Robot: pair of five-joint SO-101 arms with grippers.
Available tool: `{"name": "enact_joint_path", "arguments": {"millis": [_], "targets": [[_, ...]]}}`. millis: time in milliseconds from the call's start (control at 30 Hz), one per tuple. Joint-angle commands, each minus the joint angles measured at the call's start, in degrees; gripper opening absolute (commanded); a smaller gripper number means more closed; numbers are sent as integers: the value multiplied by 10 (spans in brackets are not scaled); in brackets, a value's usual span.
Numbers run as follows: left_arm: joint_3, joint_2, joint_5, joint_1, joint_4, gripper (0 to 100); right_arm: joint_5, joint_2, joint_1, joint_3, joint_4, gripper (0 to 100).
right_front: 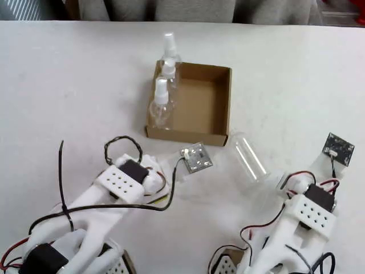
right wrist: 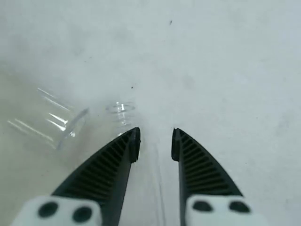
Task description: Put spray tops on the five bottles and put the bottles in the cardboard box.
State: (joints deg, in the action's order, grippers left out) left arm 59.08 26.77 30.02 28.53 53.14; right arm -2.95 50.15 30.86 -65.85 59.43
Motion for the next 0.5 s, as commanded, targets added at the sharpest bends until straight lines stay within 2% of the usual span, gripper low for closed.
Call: {"name": "enact_joint_path", "arguments": {"millis": [0, 300, 467], "targets": [[-2, 0, 5, -1, -9, 20, 31, 4, -44, 50, 85, 135], [1, -1, 6, -4, -27, 20, 16, 8, -58, 27, 84, 146], [1, -1, 7, -6, -29, 20, 10, 9, -58, 63, 109, 146]]}}
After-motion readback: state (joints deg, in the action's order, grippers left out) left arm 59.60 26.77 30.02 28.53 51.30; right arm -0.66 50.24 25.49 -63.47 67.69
